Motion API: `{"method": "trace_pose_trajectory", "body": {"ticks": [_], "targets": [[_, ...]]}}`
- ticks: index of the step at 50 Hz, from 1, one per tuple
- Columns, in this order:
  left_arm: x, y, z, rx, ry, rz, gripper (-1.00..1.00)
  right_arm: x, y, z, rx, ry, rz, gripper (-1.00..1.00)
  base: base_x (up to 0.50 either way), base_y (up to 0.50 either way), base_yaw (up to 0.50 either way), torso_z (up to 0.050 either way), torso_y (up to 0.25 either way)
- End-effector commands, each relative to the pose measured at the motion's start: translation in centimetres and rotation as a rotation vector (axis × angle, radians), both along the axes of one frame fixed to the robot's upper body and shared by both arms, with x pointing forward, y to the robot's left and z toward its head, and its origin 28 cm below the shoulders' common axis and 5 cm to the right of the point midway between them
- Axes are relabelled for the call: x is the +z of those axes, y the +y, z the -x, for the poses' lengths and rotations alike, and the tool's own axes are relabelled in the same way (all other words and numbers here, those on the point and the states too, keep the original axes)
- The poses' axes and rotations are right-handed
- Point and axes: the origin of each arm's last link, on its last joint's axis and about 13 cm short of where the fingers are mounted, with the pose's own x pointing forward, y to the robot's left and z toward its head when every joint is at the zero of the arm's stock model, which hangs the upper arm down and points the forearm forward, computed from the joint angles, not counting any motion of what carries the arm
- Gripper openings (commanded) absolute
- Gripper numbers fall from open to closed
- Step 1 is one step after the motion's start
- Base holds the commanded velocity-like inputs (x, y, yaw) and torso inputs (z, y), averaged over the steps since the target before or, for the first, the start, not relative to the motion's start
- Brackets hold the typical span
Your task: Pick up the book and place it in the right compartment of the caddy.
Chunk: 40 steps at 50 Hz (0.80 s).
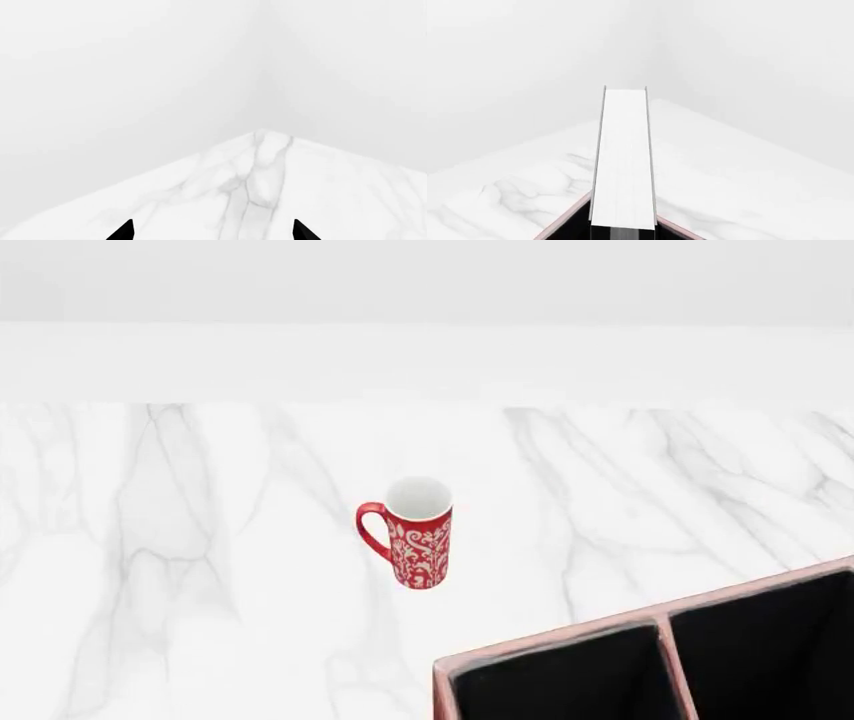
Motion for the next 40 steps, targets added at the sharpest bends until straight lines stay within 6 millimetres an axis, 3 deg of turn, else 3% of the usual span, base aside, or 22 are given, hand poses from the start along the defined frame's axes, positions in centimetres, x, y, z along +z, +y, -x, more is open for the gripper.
{"method": "trace_pose_trajectory", "body": {"ticks": [1, 23, 39, 40], "targets": [[-0.5, 0.1, 0.2, 0.007, 0.007, 0.003, 1.0, -0.7, -0.2, -0.1, -0.013, -0.012, 0.006, -1.0, 0.0, 0.0, 0.0, 0.0, 0.0], [-0.6, -0.1, 0.1, 0.002, 0.017, -0.003, 1.0, -4.0, 0.1, -1.2, 0.07, 0.091, 0.005, -1.0, 0.0, 0.0, 0.0, 0.0, 0.001], [-0.3, -0.1, 0.2, 0.004, 0.01, -0.004, 1.0, -4.5, 0.3, -1.6, 0.117, 0.119, -0.026, -1.0, 0.0, 0.0, 0.0, 0.0, 0.001], [-0.2, -0.1, 0.2, 0.003, 0.01, -0.005, 1.0, -4.5, 0.3, -1.6, 0.118, 0.119, -0.024, 1.0, 0.0, 0.0, 0.0, 0.0, 0.0]]}}
